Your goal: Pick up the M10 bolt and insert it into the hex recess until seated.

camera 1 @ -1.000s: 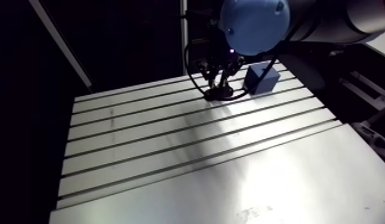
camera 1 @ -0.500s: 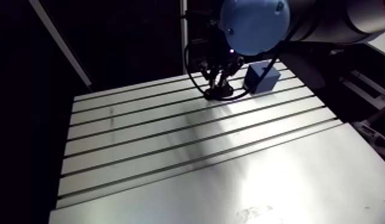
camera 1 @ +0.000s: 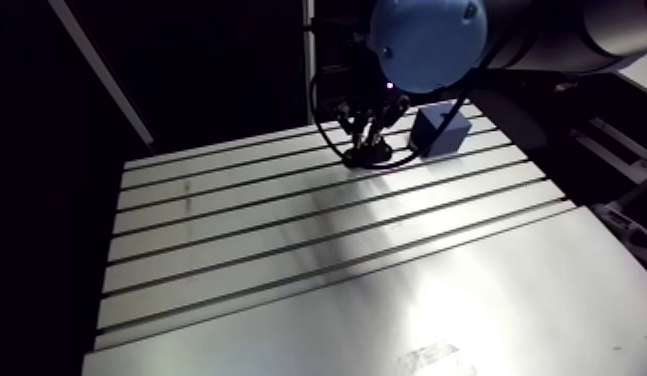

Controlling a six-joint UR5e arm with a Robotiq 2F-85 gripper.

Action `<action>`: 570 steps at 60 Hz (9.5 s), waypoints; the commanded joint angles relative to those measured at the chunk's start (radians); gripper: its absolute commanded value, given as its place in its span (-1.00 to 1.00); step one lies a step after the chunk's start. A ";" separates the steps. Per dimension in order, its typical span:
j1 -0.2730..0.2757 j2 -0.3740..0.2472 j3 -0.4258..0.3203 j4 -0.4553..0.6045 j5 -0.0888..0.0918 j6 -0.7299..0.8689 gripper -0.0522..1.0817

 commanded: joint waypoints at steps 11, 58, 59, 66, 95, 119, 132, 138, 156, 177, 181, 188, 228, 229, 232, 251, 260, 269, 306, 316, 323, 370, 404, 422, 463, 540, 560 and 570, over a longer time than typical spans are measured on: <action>0.001 0.000 0.000 0.000 0.000 -0.001 0.31; 0.001 -0.006 -0.009 0.005 0.005 -0.004 0.51; 0.001 -0.006 -0.009 0.005 0.005 -0.004 0.51; 0.002 -0.011 -0.014 0.006 0.010 -0.004 0.52; 0.005 -0.059 -0.041 0.054 0.014 -0.008 0.61; 0.010 -0.106 -0.171 0.255 0.019 -0.146 0.66; 0.010 -0.116 -0.255 0.402 0.021 -0.406 0.72; 0.004 -0.124 -0.275 0.447 0.013 -0.497 0.72; -0.017 -0.133 -0.342 0.564 -0.065 -0.752 0.72; -0.050 -0.107 -0.390 0.578 -0.118 -0.829 0.72; -0.060 -0.089 -0.405 0.578 -0.124 -0.833 0.72; -0.076 -0.058 -0.429 0.586 -0.140 -0.857 0.72; -0.107 0.069 -0.532 0.634 -0.210 -0.861 0.72; -0.107 0.069 -0.532 0.634 -0.210 -0.861 0.72; -0.108 0.072 -0.535 0.634 -0.216 -0.861 0.71; -0.122 0.072 -0.527 0.632 -0.223 -0.857 0.71; -0.129 0.074 -0.520 0.627 -0.223 -0.850 0.72; -0.149 0.075 -0.517 0.629 -0.210 -0.840 0.78; -0.179 0.086 -0.485 0.624 -0.183 -0.848 0.84; -0.180 0.086 -0.475 0.621 -0.171 -0.848 0.84; -0.180 0.086 -0.471 0.620 -0.166 -0.846 0.84; -0.180 0.109 -0.473 0.588 -0.149 -0.848 0.83; -0.182 0.122 -0.469 0.583 -0.151 -0.842 0.83; -0.182 0.124 -0.469 0.569 -0.149 -0.842 0.83; -0.182 0.129 -0.462 0.568 -0.149 -0.840 0.83; -0.188 0.132 -0.459 0.568 -0.151 -0.840 0.83; -0.185 0.131 -0.465 0.568 -0.149 -0.840 0.83; -0.184 0.131 -0.466 0.568 -0.149 -0.840 0.83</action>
